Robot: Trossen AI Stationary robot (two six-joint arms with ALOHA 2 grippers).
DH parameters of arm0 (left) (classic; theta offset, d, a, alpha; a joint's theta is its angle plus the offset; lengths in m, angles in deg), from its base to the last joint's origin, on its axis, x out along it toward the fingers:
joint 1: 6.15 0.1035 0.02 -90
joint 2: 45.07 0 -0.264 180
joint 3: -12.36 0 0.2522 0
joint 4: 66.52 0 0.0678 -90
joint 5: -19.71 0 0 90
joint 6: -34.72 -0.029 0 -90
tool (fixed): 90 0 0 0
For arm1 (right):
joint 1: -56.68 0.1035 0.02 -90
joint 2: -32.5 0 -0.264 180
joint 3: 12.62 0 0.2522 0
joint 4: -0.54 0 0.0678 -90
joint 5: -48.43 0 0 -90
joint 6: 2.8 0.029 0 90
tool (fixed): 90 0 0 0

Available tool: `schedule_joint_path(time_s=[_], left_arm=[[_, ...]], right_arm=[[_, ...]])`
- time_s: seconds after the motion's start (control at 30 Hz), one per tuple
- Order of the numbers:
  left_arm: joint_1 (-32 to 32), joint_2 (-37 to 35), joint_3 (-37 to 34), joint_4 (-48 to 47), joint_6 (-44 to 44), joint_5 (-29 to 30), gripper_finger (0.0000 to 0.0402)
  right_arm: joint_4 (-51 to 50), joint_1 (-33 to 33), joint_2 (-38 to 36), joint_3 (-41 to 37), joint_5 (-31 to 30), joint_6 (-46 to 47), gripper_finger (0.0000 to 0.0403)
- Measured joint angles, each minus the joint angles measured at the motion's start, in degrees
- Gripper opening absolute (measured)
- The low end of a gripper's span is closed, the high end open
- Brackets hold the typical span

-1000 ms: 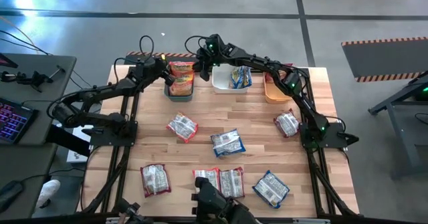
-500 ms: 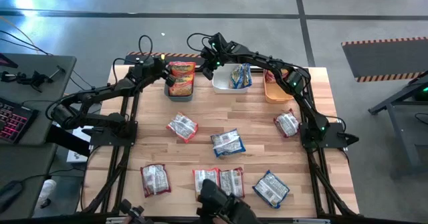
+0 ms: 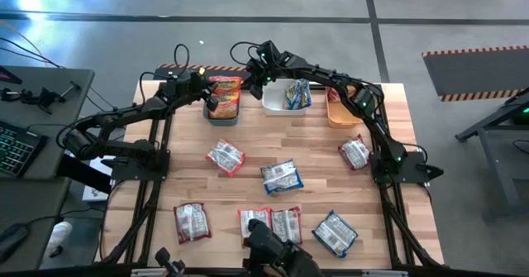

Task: Sort Maruchan noodles
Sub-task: Put the right red noodle pack into the yellow bin

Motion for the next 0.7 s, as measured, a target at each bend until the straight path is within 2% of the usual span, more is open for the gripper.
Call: schedule_joint_path(time_s=[0.1,0.23,0.33,0.47,0.6,0.7], left_arm=[[-0.44,-0.01,0.01,-0.55,-0.01,-0.80,0.0041],[-1.07,-0.02,0.01,-0.61,-0.04,-0.84,0.0015],[-1.67,-0.03,0.01,-0.61,-0.17,-0.81,0.0003],[-2.38,-0.03,0.08,-1.19,-0.11,-0.80,0.0001],[-3.81,-0.02,2.72,-7.62,-0.38,-0.54,0.0001],[-6.20,-0.02,5.86,-13.72,-1.52,0.10,0.0001]], right_arm=[[-2.88,-0.32,-2.18,0.00,-3.09,-4.64,0.0077],[-7.62,-0.52,-5.31,-0.17,-5.82,-11.08,0.0012],[-6.36,-0.64,-8.01,-5.13,-7.92,-11.18,0.0009],[3.53,-0.42,-15.00,-19.43,-13.94,-8.67,0.0003],[17.87,-0.42,-27.18,-36.02,-15.37,-4.40,0.0001],[24.97,-0.46,-36.88,-48.18,-15.57,-1.62,0.0000]])
